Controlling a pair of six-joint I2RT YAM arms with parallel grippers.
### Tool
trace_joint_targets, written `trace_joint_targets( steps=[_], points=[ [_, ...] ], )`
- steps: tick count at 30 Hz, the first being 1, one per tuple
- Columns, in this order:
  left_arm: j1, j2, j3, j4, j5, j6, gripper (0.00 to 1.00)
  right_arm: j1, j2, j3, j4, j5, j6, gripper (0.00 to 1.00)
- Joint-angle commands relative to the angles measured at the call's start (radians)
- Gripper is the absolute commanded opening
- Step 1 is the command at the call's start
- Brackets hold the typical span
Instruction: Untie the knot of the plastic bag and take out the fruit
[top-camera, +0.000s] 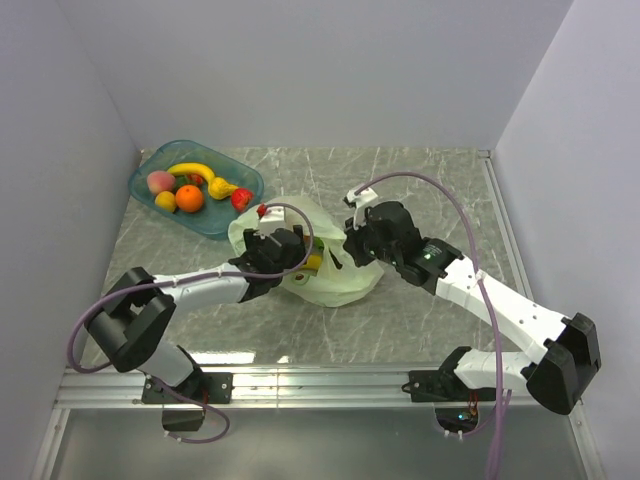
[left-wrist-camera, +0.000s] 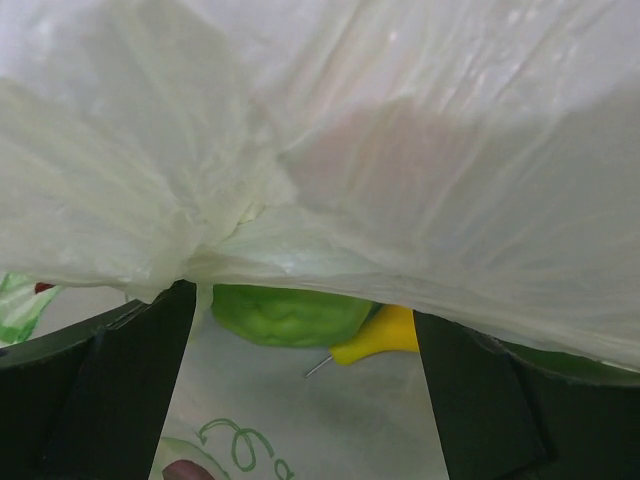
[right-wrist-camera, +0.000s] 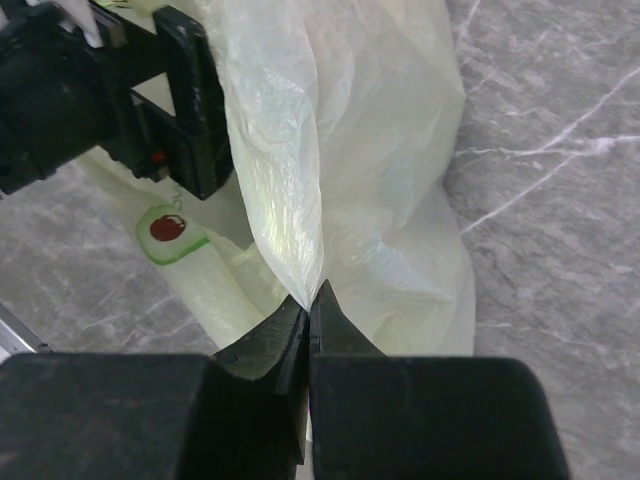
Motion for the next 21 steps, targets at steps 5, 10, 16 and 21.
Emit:
trace_joint_targets(
  steps=[5, 10, 16, 21],
  points=[
    [0.005, -0.046, -0.099, 0.189, -0.009, 0.006, 0.97, 0.012, -0.043, -0.034, 0.068, -0.027, 0.066, 0.00],
    [0.005, -0.027, -0.151, 0.327, -0.053, 0.018, 0.96, 0.013, -0.045, -0.040, 0.080, -0.052, 0.092, 0.00],
    [0.007, 0.095, -0.118, 0.396, -0.087, 0.001, 0.96, 0.015, -0.043, -0.057, 0.098, -0.089, 0.112, 0.00],
    [0.007, 0.187, -0.101, 0.441, -0.124, -0.022, 0.94, 0.013, -0.034, -0.080, 0.117, -0.106, 0.125, 0.00]
  ],
)
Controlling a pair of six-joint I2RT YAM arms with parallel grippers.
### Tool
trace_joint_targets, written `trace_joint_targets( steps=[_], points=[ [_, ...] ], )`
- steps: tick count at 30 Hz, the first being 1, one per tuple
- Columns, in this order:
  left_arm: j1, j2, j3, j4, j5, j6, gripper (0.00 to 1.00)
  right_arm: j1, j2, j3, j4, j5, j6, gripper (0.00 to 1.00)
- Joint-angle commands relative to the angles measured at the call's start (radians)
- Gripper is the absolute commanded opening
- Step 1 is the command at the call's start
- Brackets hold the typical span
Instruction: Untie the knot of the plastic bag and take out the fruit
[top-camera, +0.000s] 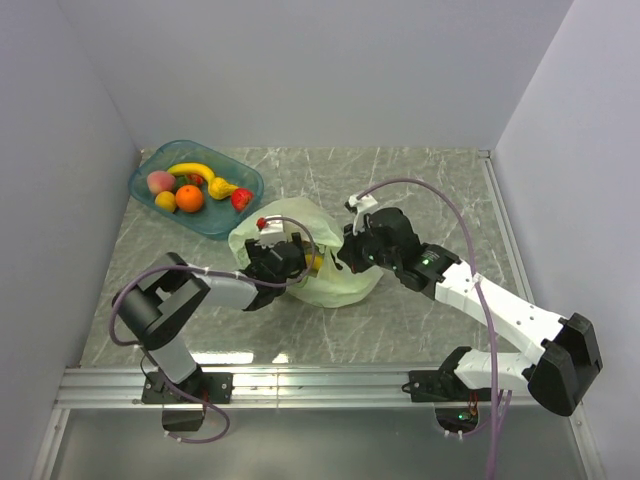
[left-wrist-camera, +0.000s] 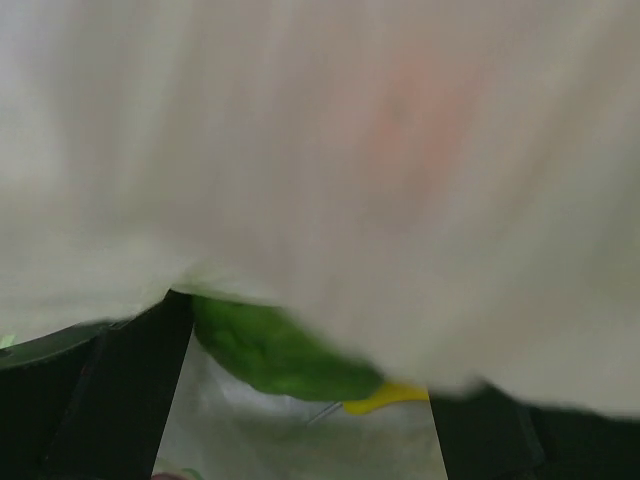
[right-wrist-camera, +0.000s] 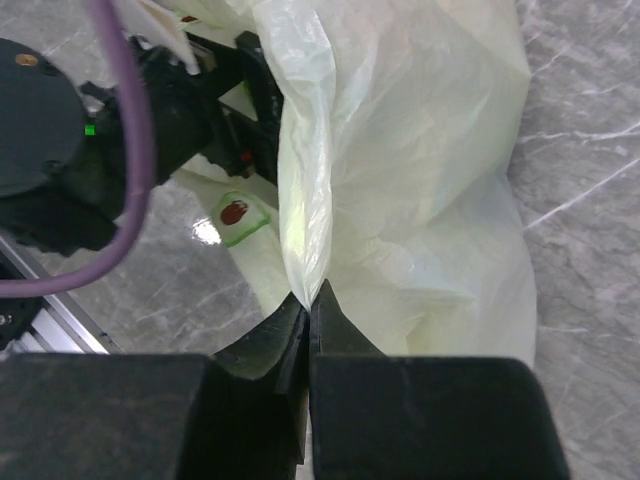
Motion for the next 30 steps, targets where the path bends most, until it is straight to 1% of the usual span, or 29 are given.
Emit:
trace_joint_targets(
  steps=[1, 3, 6, 7, 9, 10, 12, 13, 16, 17, 22, 23, 25, 29, 30],
  points=[
    [0.007, 0.042, 0.036, 0.081, -0.062, -0.024, 0.92, 0.008, -0.024, -0.014, 0.056, -0.026, 0.024, 0.00],
    [0.007, 0.063, 0.030, 0.104, -0.082, -0.031, 0.89, 0.008, -0.023, -0.024, 0.065, -0.031, 0.029, 0.00],
    [0.007, 0.070, 0.016, 0.147, -0.071, -0.022, 0.73, 0.008, -0.026, -0.034, 0.073, -0.032, 0.033, 0.00],
    [0.007, 0.068, 0.013, 0.155, -0.062, -0.019, 0.57, 0.008, -0.029, -0.034, 0.073, -0.031, 0.032, 0.00],
    [0.005, 0.053, 0.002, 0.152, -0.036, -0.010, 0.41, 0.008, -0.032, -0.035, 0.071, -0.009, 0.030, 0.00],
    [0.005, 0.044, -0.001, 0.141, -0.030, -0.010, 0.28, 0.008, -0.030, -0.032, 0.070, 0.003, 0.029, 0.00],
    [0.002, 0.008, -0.022, 0.120, -0.010, -0.010, 0.18, 0.008, -0.026, -0.014, 0.057, 0.044, 0.030, 0.00],
    [0.001, -0.007, -0.033, 0.113, 0.002, -0.008, 0.11, 0.008, -0.020, -0.006, 0.053, 0.057, 0.032, 0.00],
    [-0.002, -0.087, -0.073, 0.080, 0.064, 0.001, 0.02, 0.008, -0.012, 0.015, 0.047, 0.095, 0.032, 0.00],
    [-0.005, -0.132, -0.094, 0.074, 0.084, 0.012, 0.01, 0.006, -0.010, 0.019, 0.047, 0.110, 0.030, 0.00],
    [-0.019, -0.282, -0.130, -0.027, 0.246, 0.048, 0.01, -0.003, 0.020, 0.074, 0.024, 0.195, 0.030, 0.00],
    [-0.019, -0.326, -0.134, -0.046, 0.315, 0.068, 0.01, -0.009, 0.025, 0.083, 0.019, 0.201, 0.030, 0.00],
    [-0.031, -0.369, -0.136, -0.093, 0.366, 0.081, 0.01, -0.023, 0.043, 0.107, 0.016, 0.212, 0.029, 0.00],
    [-0.058, -0.492, -0.165, -0.137, 0.507, 0.142, 0.02, -0.040, 0.072, 0.138, 0.022, 0.245, 0.030, 0.00],
    [-0.065, -0.510, -0.171, -0.146, 0.524, 0.148, 0.02, -0.047, 0.079, 0.141, 0.022, 0.247, 0.032, 0.00]
  ],
)
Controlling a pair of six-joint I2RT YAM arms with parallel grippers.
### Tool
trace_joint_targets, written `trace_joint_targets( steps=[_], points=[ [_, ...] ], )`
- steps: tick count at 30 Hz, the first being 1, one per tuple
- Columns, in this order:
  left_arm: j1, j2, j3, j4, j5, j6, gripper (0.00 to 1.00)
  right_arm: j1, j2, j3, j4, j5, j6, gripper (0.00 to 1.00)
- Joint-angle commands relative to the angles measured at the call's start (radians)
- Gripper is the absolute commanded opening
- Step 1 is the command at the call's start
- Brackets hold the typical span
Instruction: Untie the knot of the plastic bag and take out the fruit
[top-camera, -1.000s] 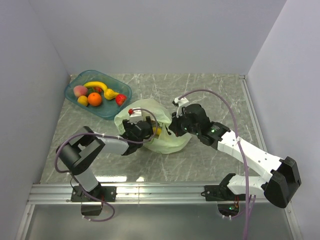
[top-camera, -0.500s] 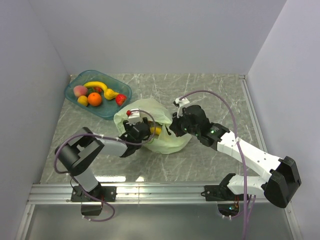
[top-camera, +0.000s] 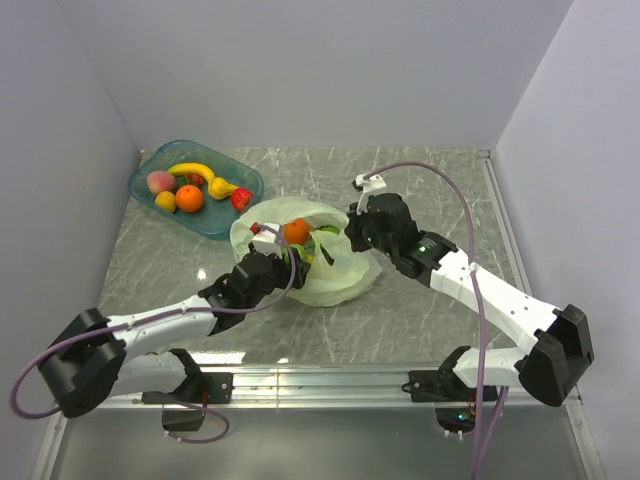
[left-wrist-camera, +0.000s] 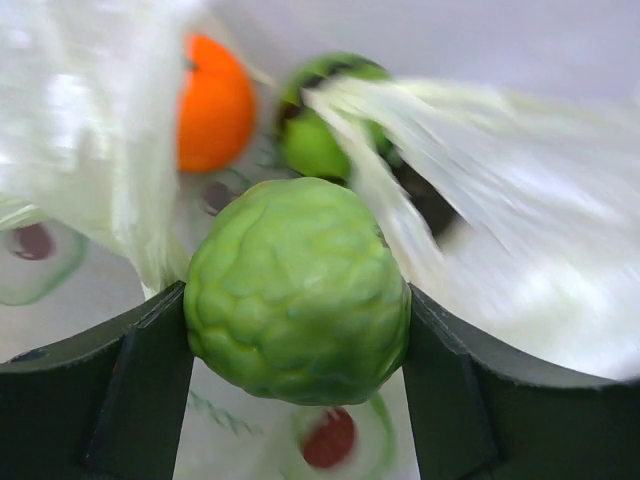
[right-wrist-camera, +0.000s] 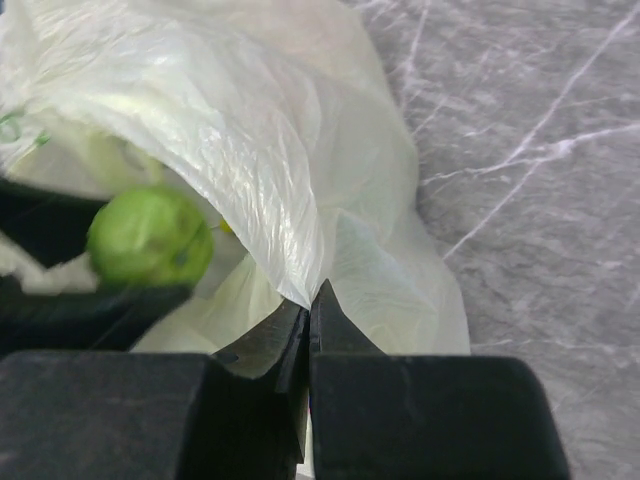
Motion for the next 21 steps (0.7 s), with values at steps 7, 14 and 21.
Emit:
trace_joint_targets(
  steps=[7, 14, 21],
  points=[
    [-0.038, -0.287, -0.061, -0.111, 0.183, 0.047, 0.02, -0.031, 0.052, 0.010, 0.012, 0.061, 0.029, 0.00],
    [-0.003, -0.352, 0.126, -0.226, 0.174, 0.053, 0.04, -0.033, 0.040, -0.094, 0.027, 0.075, 0.064, 0.00],
    [0.013, -0.177, 0.142, -0.265, 0.195, -0.023, 0.03, -0.033, 0.017, -0.148, 0.050, -0.026, 0.043, 0.13]
  ],
)
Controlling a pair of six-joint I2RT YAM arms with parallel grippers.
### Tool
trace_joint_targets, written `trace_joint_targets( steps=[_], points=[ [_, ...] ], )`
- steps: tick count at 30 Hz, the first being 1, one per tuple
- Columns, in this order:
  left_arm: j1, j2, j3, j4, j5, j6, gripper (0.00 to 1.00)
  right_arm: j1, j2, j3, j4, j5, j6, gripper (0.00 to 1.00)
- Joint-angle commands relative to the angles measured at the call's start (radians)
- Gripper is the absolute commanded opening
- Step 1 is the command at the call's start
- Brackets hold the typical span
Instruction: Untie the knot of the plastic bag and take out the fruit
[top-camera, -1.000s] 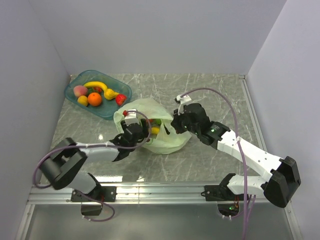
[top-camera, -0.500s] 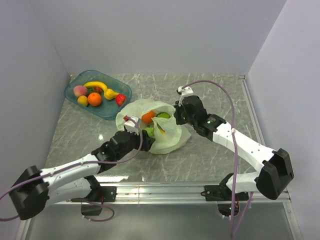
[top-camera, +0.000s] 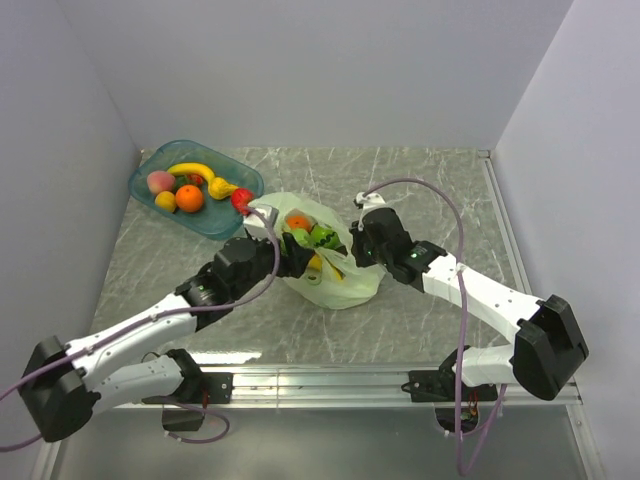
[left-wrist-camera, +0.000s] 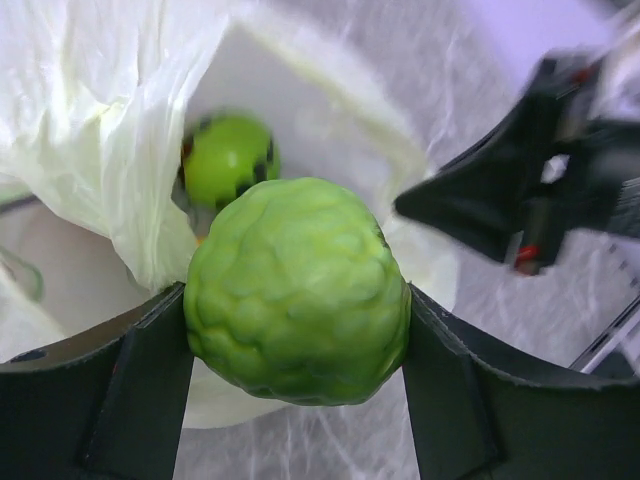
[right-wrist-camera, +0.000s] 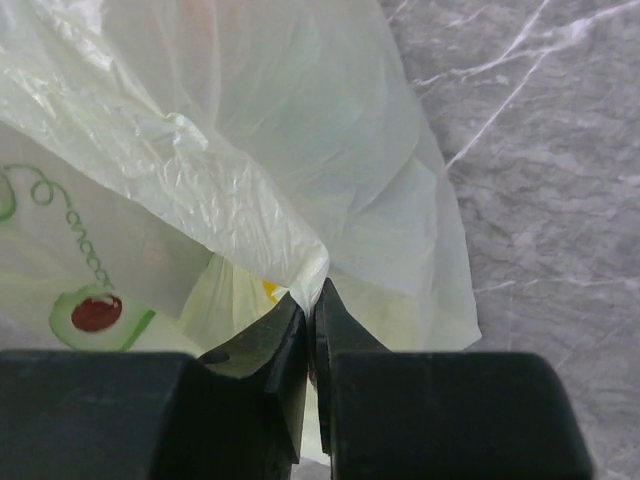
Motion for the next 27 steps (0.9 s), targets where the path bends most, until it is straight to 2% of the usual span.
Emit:
trace_joint_targets(
  steps=[1, 4, 9, 13, 15, 16, 18, 19, 22, 27],
  points=[
    [0.008, 0.077, -0.025, -0.033, 0.055, -0.069, 0.03, -0.004, -0.049, -0.033, 0.041, -0.055, -0.006, 0.13],
    [0.008, 0.172, -0.039, -0.011, 0.085, -0.098, 0.03, -0.003, -0.069, -0.062, 0.052, -0.063, -0.003, 0.12],
    [0.008, 0.355, -0.050, 0.062, 0.028, -0.121, 0.03, -0.004, -0.072, -0.082, 0.061, -0.084, -0.001, 0.10],
    [0.006, 0.429, -0.053, 0.122, -0.097, -0.164, 0.15, -0.003, -0.080, -0.090, 0.072, -0.095, 0.002, 0.11],
    [0.008, 0.446, -0.062, 0.141, -0.150, -0.179, 0.27, -0.003, -0.083, -0.096, 0.077, -0.098, 0.002, 0.13],
    [0.008, 0.449, -0.067, 0.156, -0.179, -0.186, 0.44, -0.003, -0.081, -0.096, 0.077, -0.100, 0.002, 0.16],
    [0.008, 0.440, -0.062, 0.155, -0.184, -0.187, 0.66, -0.001, -0.086, -0.098, 0.075, -0.104, -0.001, 0.20],
    [0.005, 0.432, -0.058, 0.144, -0.182, -0.190, 0.82, -0.001, -0.087, -0.099, 0.077, -0.104, -0.001, 0.24],
    [-0.017, 0.375, -0.059, 0.110, -0.207, -0.206, 0.98, -0.001, -0.095, -0.105, 0.080, -0.104, -0.001, 0.27],
    [-0.055, 0.236, -0.061, -0.054, -0.311, -0.244, 0.99, -0.001, -0.098, -0.106, 0.084, -0.112, -0.001, 0.29]
  ],
)
